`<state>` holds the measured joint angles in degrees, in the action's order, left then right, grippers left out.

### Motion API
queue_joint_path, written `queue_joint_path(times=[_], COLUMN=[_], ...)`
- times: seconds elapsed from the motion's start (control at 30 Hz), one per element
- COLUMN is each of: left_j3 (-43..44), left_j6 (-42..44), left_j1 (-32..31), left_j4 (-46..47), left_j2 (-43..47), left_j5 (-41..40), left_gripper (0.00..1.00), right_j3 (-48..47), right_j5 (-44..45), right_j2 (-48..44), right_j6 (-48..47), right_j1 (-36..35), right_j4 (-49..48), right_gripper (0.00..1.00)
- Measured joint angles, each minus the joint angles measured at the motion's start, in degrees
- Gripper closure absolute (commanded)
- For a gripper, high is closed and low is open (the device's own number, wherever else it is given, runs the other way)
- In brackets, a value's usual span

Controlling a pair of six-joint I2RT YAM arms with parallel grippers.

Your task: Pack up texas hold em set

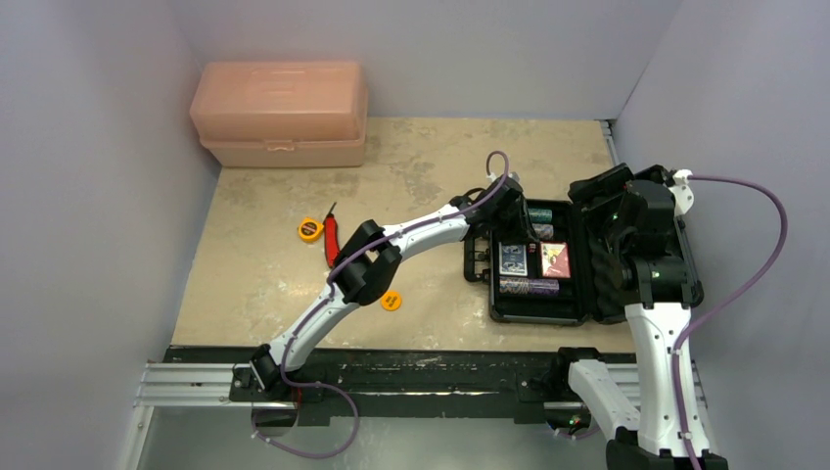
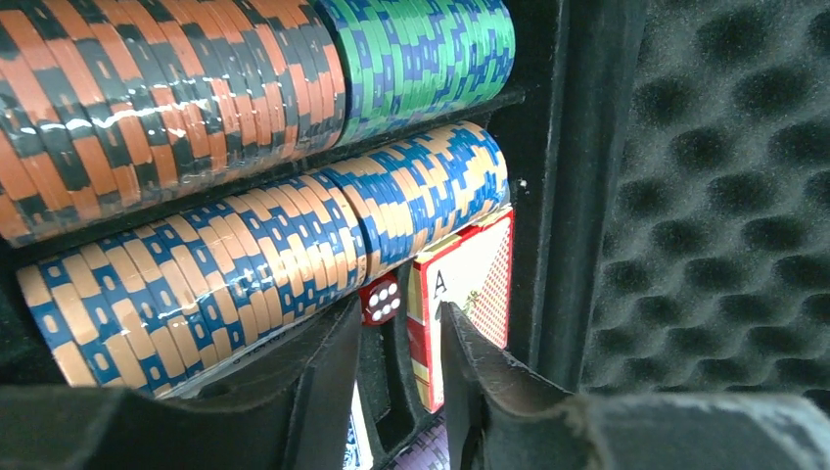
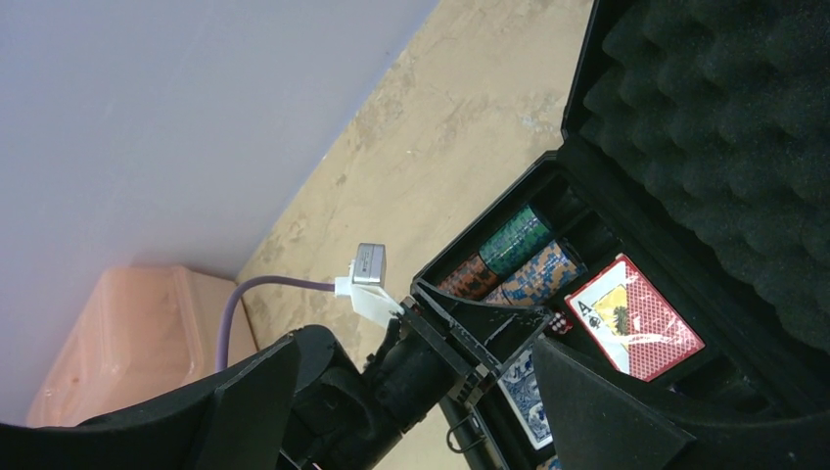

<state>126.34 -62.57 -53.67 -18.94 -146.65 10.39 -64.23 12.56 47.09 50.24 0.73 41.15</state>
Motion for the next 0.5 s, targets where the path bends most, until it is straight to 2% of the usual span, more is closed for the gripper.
queue_joint_path(times=[0.37,0.5], left_j3=[-0.28,-5.16], left_j6=[-0.35,0.87], left_j1=[0.0,-0.02], left_j4=[0.74,1.01], left_j2=[0.2,3.8], left_j5=[0.04,-0.44], left_gripper=[0.6,0.57], right_j3=[0.02,0.02], right_j5=[0.15,0.24], right_j2=[-0.02,-0.02], right_j6=[-0.02,-0.15], right_j1=[-1.4,-1.55], right_j4=[0.0,0.0], right_gripper=[0.07,0.07])
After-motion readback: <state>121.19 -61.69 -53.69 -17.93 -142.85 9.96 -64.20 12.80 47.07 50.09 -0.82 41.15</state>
